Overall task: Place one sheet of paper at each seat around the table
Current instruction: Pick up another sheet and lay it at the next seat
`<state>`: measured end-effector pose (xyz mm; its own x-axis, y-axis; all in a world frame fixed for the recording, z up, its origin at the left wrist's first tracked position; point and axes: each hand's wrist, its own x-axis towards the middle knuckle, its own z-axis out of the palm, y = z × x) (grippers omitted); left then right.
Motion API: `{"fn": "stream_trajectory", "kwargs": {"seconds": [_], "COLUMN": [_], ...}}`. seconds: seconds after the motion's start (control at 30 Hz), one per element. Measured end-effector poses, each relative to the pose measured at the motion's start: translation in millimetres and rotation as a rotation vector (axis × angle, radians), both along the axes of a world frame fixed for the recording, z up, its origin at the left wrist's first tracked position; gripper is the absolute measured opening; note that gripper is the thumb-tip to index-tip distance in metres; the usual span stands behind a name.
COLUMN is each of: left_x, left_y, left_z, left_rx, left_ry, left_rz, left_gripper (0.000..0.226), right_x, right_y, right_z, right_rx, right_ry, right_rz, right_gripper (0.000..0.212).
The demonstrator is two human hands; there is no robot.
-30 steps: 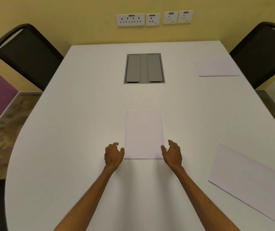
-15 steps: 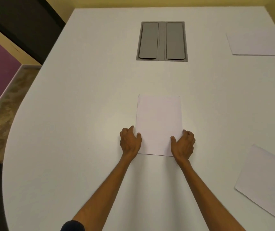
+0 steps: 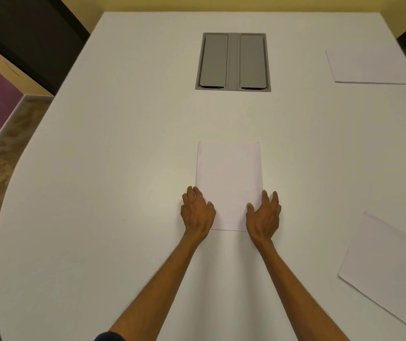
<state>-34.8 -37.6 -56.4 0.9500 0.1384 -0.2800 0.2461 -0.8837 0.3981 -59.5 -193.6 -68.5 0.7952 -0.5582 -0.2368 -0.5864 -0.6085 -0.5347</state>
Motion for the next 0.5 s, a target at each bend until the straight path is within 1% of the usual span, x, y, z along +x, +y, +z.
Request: {"fn": "stream_trajectory", "kwargs": {"seconds": [0.07,0.13,0.23,0.3,0.33,0.43,0.5], "left_x": [-1.0,-2.0,-1.6,1.0,2.2,1.1,-1.6], "left_y": [-1.4,-0.5,3.4,6.5,8.1,12.3,14.9], "left_z": [-0.3,-1.2,-2.9,-2.1,-1.4,3.0,7.0], "left_rx": [0.010,-0.003,-0.095,-0.158,-0.190,-0.299,-0.376], "left_ry": [0.005,-0.036,-0.154,-0.171,-0.160,-0.146,-0.164], "left_rz": [0.003,0.034,0.160,0.254,0.285,0.347,0.377], "left_gripper": [0.065,0.059,0.037,0.022,0.019,0.019,0.019], "right_x": [-0.4,-0.5,-0.2,0.8,1.2,-1.6,-6.2], "right_y": [-0.3,-2.1,-6.2,-8.7,-9.6,-11.2,-12.0], "right_z": [-0.1,0.3,0.5,1.7,3.0,7.9,13.6], "right_rx": [-0.007,-0.010,-0.002,0.025,0.035,0.077,0.143], "right_ry": [-0.048,-0.122,-0.178,-0.193,-0.201,-0.247,-0.281], "right_rz": [-0.021,-0.063,-0.125,-0.158,-0.171,-0.186,-0.204], "right_gripper": [0.055,0.043,0.027,0.025,0.026,0.026,0.027]}}
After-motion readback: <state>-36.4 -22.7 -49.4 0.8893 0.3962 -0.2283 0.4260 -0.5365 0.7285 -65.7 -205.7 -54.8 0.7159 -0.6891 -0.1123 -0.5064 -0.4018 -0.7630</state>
